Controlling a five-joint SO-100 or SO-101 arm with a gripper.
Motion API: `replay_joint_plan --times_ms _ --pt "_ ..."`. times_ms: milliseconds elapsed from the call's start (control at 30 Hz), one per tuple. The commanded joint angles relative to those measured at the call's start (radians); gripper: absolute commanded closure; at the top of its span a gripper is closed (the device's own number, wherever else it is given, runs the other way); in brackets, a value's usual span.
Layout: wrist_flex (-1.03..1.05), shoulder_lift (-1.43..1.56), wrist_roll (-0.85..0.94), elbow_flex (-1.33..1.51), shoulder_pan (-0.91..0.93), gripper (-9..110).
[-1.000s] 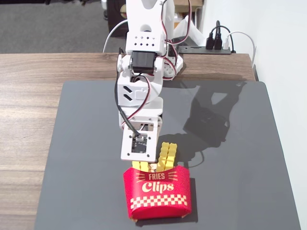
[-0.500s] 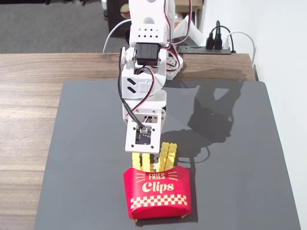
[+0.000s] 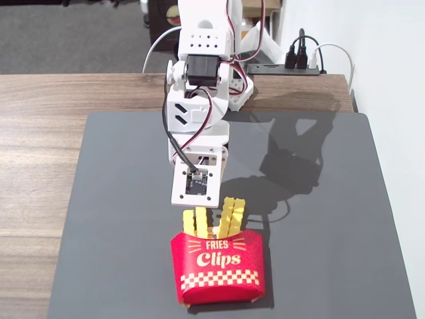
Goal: Grab a fry
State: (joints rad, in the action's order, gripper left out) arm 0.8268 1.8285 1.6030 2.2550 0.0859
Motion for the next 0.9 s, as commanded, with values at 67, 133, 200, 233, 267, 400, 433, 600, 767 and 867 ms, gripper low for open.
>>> replay_joint_plan --times_ms 67,133,200,233,267,400,433,600,767,867 --pt "0.035 0.130 -0.003 0.046 -0.008 97" --pt "0.060 0.183 -0.005 0.075 -0.014 97" --pt "0.080 0.244 -0.006 0.117 -0.020 97" --pt "0.092 0.278 -0.006 0.140 -0.021 97" --pt "0.103 0.311 -0.006 0.160 -0.021 97" --pt "0.167 0.456 -0.006 0.236 -0.023 97" --pt "0.186 0.494 -0.006 0.256 -0.023 97" --pt "0.293 0.727 0.000 0.370 -0.005 97" --pt "0.419 0.868 -0.003 0.359 0.017 97" --pt "0.497 0.900 -0.002 0.298 0.025 97"
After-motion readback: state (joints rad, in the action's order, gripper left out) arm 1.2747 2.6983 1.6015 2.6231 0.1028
